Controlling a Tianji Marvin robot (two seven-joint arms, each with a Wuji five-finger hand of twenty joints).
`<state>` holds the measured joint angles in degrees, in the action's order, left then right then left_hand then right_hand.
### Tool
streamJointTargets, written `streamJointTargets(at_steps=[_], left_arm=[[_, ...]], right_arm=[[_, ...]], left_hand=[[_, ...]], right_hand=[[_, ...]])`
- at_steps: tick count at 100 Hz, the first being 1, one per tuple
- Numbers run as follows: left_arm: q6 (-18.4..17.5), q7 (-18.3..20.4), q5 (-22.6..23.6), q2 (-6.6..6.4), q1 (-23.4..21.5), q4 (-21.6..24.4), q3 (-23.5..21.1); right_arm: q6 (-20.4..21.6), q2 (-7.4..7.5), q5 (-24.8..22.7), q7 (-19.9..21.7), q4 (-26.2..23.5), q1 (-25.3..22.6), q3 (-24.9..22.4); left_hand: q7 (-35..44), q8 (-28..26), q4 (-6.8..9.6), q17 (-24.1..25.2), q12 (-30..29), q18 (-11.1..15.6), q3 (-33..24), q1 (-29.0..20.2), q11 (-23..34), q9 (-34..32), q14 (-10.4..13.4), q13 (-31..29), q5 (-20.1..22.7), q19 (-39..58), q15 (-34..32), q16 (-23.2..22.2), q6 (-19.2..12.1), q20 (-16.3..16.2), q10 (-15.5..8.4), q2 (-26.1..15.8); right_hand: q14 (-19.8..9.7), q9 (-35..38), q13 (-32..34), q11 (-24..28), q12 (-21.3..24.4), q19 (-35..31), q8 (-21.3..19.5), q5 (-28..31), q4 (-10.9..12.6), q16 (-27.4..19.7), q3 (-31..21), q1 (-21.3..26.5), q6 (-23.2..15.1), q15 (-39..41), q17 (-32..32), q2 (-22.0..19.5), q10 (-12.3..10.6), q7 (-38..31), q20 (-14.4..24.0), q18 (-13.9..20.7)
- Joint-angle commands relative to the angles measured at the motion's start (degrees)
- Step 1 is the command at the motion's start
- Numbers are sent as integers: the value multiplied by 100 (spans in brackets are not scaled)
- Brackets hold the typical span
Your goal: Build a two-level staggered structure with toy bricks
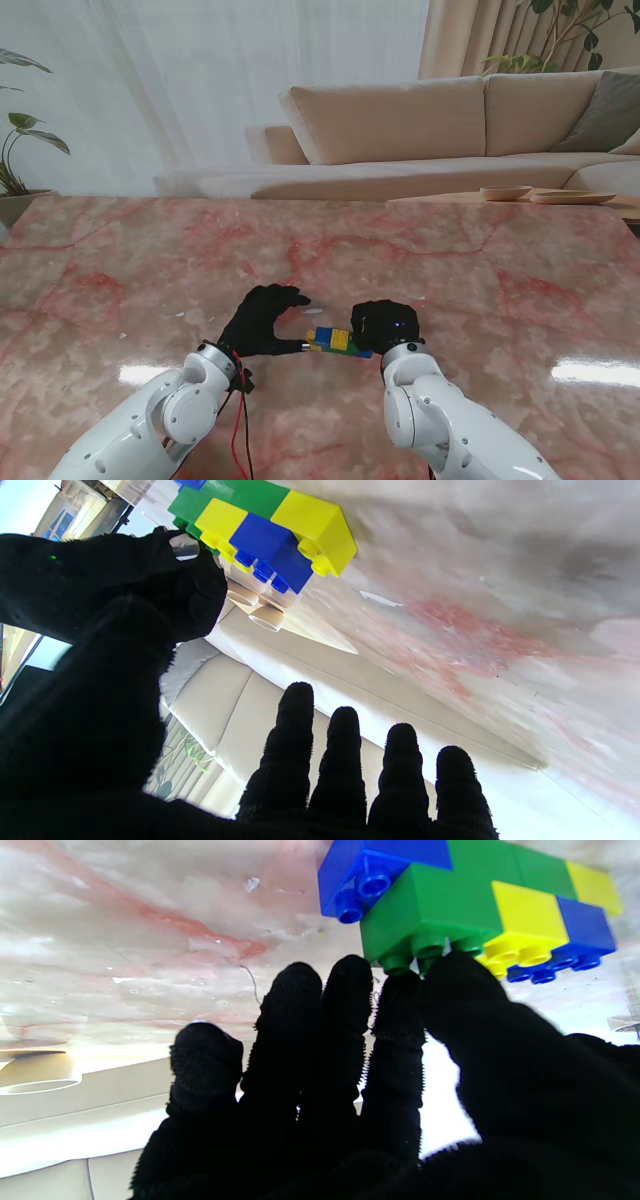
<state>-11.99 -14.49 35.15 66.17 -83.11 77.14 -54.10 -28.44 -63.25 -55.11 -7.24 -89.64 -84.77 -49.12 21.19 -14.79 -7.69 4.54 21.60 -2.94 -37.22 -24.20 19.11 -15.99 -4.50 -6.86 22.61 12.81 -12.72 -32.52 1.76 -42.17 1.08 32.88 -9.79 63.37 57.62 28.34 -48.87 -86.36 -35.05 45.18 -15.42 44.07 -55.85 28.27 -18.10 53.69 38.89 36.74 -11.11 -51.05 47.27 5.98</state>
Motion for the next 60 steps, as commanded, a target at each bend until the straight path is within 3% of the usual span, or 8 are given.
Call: streamJointTargets(at_steps=[1,38,42,46,50,52,55,60], left_arm=[[33,31,-7,-18,-32,35,-12],[59,-21,-91,5,-124,117,-128],[67,-14,-101,2,-160,170,-176],[76,16,-115,-5,-206,240,-240],[77,45,-154,-7,-256,309,-309],[76,59,-179,-8,-283,345,-344],[71,83,-210,-11,-326,406,-403],[57,139,-261,-19,-403,513,-510]], right_arm=[[-18,-21,44,64,43,-81,-9],[-62,-115,113,-314,-258,-249,-225],[-51,-128,143,-355,-339,-301,-285],[-22,-137,189,-379,-435,-363,-360],[41,-135,211,-374,-545,-435,-453],[75,-134,219,-371,-597,-472,-501],[137,-131,229,-370,-678,-532,-583],[336,-124,261,-376,-797,-637,-745]], left_hand=[[-3,1,92,16,-43,-7,175,160,-108,104,30,40,86,-192,167,29,25,40,-42,-104],[-2,-4,93,-2,-47,68,227,172,-126,125,24,-6,75,-243,190,50,47,107,-53,-181],[-16,2,107,-25,-73,109,351,159,-152,129,29,-44,76,-257,247,120,53,149,-75,-251],[-38,13,134,-25,-116,149,487,153,-191,130,82,-74,64,-216,315,224,57,127,-100,-354],[-59,24,165,-40,-168,176,644,119,-223,115,107,-99,68,-161,394,357,53,97,-114,-436],[-67,28,191,-61,-220,219,756,92,-251,100,138,-116,64,-145,451,467,65,122,-107,-500],[-107,49,224,-120,-283,277,942,74,-263,83,158,-164,73,-165,473,594,78,240,-105,-611],[-215,106,363,-222,-447,345,1600,-45,-311,42,195,-209,77,-145,503,786,129,612,-91,-991]], right_hand=[[-196,-41,-98,69,75,7,155,-231,-57,51,11,131,-60,-21,-14,99,-67,148,-24,216],[-209,-504,-407,279,378,279,91,-517,-17,3,329,-218,86,-201,-225,-247,-69,303,17,264],[-191,-654,-506,371,812,430,-126,-494,88,-28,468,-410,218,-290,-337,-433,-52,633,16,238],[-151,-806,-645,361,953,655,-183,-513,210,-82,517,-603,351,-424,-497,-584,-20,907,-48,165],[-114,-1011,-834,290,1033,1019,-288,-553,464,-184,550,-847,514,-648,-717,-772,0,1290,-155,44],[-98,-1128,-939,261,1087,1217,-493,-559,706,-238,565,-990,607,-758,-837,-883,26,1581,-171,-5],[-76,-1257,-1047,214,1137,1439,-651,-610,877,-304,580,-1127,693,-893,-959,-984,47,1818,-209,-60],[-22,-1479,-1252,93,1237,1948,-649,-766,948,-507,717,-1252,777,-1276,-1225,-1094,68,2078,-348,-182]])
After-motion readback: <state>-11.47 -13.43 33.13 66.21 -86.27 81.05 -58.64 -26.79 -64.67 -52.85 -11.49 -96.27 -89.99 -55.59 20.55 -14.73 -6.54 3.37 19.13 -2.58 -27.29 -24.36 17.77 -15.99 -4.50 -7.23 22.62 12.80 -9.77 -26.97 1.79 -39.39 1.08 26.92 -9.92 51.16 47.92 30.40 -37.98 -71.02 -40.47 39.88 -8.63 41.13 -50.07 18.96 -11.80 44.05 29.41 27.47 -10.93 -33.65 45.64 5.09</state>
